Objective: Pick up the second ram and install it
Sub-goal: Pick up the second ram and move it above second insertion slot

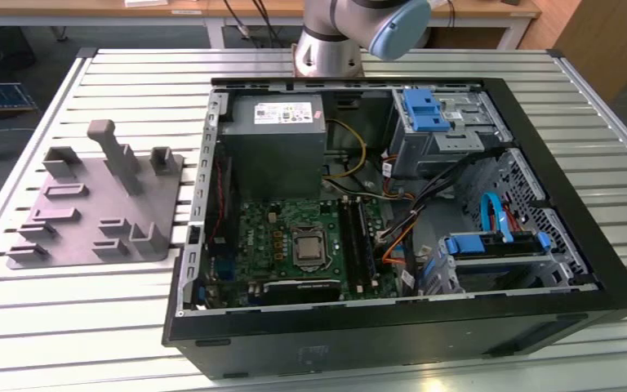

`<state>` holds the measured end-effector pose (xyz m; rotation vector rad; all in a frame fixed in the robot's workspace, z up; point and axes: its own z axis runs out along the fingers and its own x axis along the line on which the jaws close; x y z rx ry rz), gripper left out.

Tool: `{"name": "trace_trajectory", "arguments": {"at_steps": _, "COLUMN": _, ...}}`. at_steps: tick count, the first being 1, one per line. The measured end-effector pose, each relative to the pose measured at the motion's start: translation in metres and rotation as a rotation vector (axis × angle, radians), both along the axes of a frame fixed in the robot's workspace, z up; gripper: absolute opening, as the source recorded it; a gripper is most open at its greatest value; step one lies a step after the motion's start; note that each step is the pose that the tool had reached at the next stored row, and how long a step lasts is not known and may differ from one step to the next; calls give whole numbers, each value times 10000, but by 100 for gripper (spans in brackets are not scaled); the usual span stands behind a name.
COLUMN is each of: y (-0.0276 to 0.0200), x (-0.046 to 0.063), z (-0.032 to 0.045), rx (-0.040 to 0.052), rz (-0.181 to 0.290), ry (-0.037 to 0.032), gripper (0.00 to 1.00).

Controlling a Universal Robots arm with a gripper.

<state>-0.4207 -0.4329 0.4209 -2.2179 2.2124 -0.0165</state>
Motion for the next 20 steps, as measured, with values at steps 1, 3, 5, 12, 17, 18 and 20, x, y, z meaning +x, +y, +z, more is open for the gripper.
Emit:
{"name": "trace_trajectory", "arguments": {"at_steps": 1, "y": 0, "x": 0, "z": 13, "rx": 1, "rz": 0, "ry": -1, "gripper": 14}}
{"name": "trace_trajectory", "arguments": {"at_steps": 3, "y": 0, "x": 0, "z": 41, "rx": 1, "rz": 0, "ry": -2, "gripper": 14}}
{"name": "trace_trajectory", "arguments": {"at_steps": 5, "y": 0, "x": 0, "z": 68, "rx": 1, "rz": 0, "ry": -2, "gripper": 14}}
{"name": "trace_trajectory", "arguments": {"at_steps": 12, "y": 0, "x": 0, "z": 164, "rx": 0, "rz": 0, "ry": 0, "gripper": 14}}
{"name": "trace_trajectory", "arguments": {"at_steps": 17, "y": 0, "x": 0, "z": 238, "rx": 0, "rz": 0, "ry": -1, "gripper": 14}}
{"name": "trace_trajectory", "arguments": {"at_steps": 18, "y": 0, "x": 0, "z": 253, "rx": 0, "rz": 0, "ry": 0, "gripper": 14}}
{"name": "trace_trajectory", "arguments": {"at_steps": 20, "y": 0, "x": 0, "z": 284, "rx": 0, "rz": 0, "ry": 0, "gripper": 14}}
